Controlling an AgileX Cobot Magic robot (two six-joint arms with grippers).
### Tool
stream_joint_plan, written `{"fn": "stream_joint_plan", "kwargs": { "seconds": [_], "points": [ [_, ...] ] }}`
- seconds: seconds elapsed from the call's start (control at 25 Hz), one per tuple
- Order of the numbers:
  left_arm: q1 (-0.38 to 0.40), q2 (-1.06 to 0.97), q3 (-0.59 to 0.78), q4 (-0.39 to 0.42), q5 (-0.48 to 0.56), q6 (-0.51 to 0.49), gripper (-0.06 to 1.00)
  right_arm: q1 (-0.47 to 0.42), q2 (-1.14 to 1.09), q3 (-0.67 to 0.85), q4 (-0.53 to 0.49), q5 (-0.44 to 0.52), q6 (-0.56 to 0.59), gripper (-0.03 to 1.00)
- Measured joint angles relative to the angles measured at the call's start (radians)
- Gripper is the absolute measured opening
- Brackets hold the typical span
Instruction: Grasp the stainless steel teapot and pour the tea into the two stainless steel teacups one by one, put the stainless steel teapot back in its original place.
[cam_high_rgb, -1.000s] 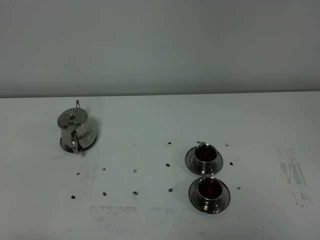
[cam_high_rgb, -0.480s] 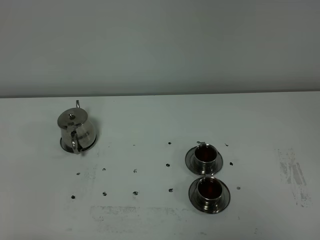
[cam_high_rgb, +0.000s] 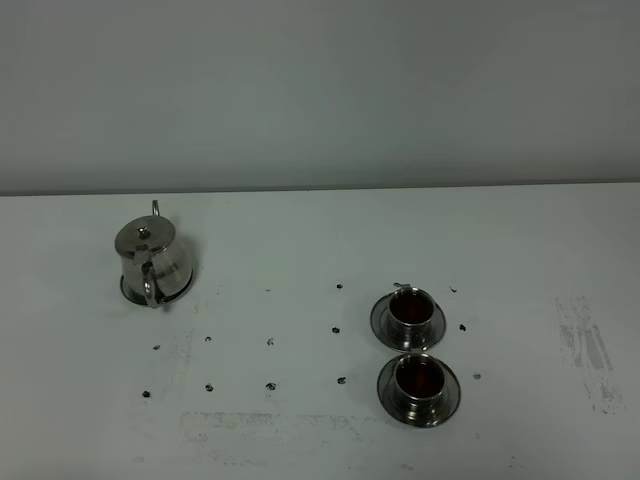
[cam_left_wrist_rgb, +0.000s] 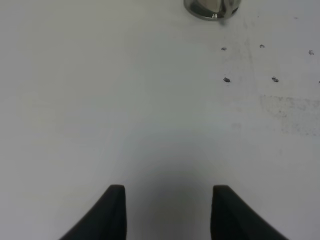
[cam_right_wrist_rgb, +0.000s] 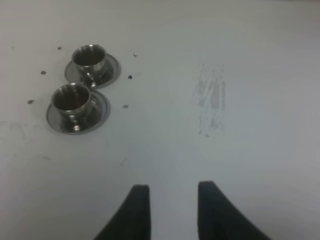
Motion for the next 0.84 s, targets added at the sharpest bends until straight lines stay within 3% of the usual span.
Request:
{"fn": "stream_joint_plan", "kwargs": {
  "seconds": [0.84],
  "points": [
    [0.0,0.0,0.0,0.0,0.0,0.001,0.41,0.0,0.0,0.0,0.0,0.0,0.0,0.22]
  ]
}}
